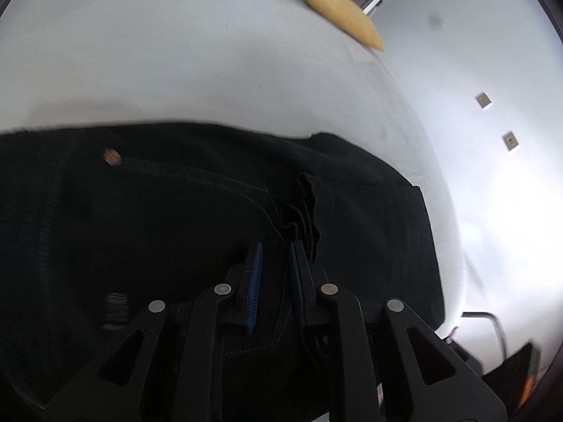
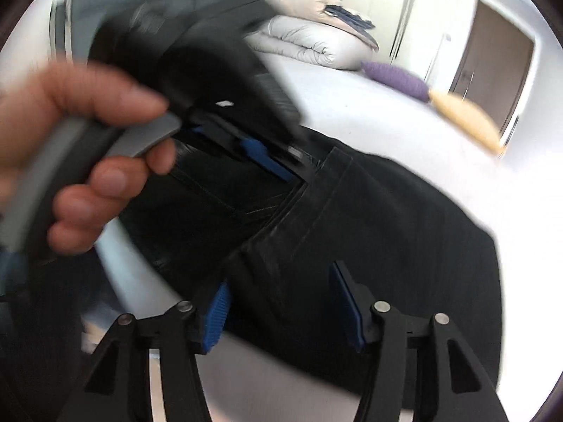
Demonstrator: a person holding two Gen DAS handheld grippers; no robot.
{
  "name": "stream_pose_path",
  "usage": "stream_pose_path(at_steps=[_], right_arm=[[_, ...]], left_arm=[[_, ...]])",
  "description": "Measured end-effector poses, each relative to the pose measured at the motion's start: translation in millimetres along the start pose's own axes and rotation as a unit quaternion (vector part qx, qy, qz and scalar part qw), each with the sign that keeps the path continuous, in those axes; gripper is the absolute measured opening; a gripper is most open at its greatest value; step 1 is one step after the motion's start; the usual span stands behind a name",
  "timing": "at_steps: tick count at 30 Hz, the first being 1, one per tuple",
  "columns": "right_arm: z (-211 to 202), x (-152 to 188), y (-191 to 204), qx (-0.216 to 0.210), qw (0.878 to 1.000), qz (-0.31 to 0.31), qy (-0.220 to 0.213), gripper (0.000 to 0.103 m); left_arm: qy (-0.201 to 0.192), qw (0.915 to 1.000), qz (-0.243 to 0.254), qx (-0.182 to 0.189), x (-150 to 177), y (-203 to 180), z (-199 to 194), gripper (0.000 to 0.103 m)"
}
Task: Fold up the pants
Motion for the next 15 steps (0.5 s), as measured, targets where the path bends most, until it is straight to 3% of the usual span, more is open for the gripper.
stream_pose_path(at_steps=[2, 4, 7, 9, 12, 15], right_arm=[[-17.7, 0.9, -19.6, -0.043, 0.998, 0.046, -0.004, 0.051], [-32.6, -2.3, -52.2, -0.071, 0.993, 0.096, -0.008, 0.034], [-42.6, -13.0, -110.6, -0.099, 0.978, 0.183, -0.015, 0.027], [-45.5, -17.0, -146.6, -0.112, 0.969, 0.218, -0.016, 0.027], [-27.2, -33.2, -198.1, -0.149, 0.950, 0.275, -0.014, 0.027], [4.8, -38.7, -244.1, -0.157, 0.930, 0.333, 0.004, 0.027]], left_arm=[[-0.020, 0.9979, 0.057, -0.026, 4.1, -26.7, -10.8, 0.015], [-0.028, 0.9931, 0.107, -0.037, 9.7, -50.8, -9.3, 0.015], [-0.010, 0.9798, 0.184, -0.077, 28.5, -77.6, 8.1, 0.015], [0.013, 0.9767, 0.193, -0.093, 42.5, -89.1, 38.2, 0.015], [-0.015, 0.9688, 0.223, -0.107, 51.0, -89.8, 46.6, 0.015], [-0.012, 0.9723, 0.209, -0.104, 46.9, -87.5, 47.7, 0.015]])
Point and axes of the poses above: each gripper's, at about its wrist camera, not at the fingertips, and z roughly the way its jaws point, y to its left, x to its underside, the point moved 8 cm from there along z, roughly the way its jaws point, and after that the axes turned 2 degrees about z, right-handed, at the moved point
